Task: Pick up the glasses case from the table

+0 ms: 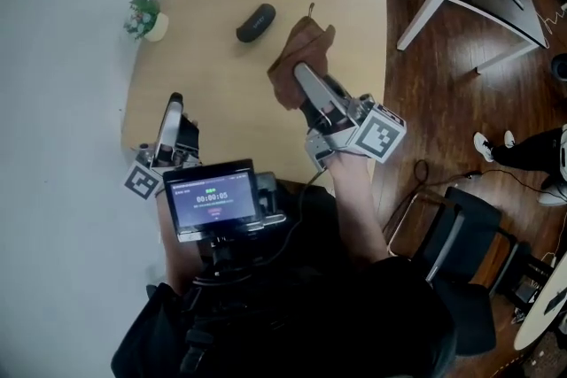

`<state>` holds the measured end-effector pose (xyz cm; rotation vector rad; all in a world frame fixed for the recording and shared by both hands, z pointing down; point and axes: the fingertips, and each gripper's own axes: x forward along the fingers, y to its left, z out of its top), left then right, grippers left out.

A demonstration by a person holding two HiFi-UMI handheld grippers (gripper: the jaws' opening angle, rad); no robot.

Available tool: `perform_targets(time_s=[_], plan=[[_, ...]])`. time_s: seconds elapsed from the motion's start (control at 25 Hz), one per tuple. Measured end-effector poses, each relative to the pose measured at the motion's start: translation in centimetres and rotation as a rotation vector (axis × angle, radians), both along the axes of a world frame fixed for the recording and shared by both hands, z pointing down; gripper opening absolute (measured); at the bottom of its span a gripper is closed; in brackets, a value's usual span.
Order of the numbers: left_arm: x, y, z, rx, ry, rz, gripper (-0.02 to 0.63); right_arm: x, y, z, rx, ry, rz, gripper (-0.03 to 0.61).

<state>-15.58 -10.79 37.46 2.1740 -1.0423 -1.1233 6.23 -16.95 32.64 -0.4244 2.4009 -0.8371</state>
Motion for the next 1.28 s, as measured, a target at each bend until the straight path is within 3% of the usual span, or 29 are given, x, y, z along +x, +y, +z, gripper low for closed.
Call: perform_targets(time_s=[0.48, 0.56, 0.64, 0.72, 1.04, 1.28], plan=[[3.6, -3.4, -2.2, 0.059, -0.126, 0.156, 0.209, 3.7, 0.4, -1.7, 0.035, -0.037, 0.161, 0.060], [3.4, -3.2, -0.9, 0.011, -0.143, 0.145, 0.209, 3.2, 0.5, 0.0, -0.021, -0.026, 0.145, 0.060], [2.4, 0.2, 1.8, -0.127, -0.165, 0.091, 0.209, 1.9, 2.6, 3.1, -0.159, -0.001, 0.082, 0.060], [1.6, 0.6, 3.1, -0.203, -0.202, 0.067, 0.209, 1.2, 2.8, 4.3, -0.231, 0.007, 0.059, 0.060], [4.2, -4.8, 2.6, -0.219, -0.409, 0.197, 0.230, 2.6, 2.9, 1.6, -0.251, 0.069, 0.187, 0.060], [7.1, -6.2, 5.9, -0.261, -0.535, 0.284, 0.332, 2.9, 3.4, 1.8, -0.264, 0.115, 0.221, 0.060]])
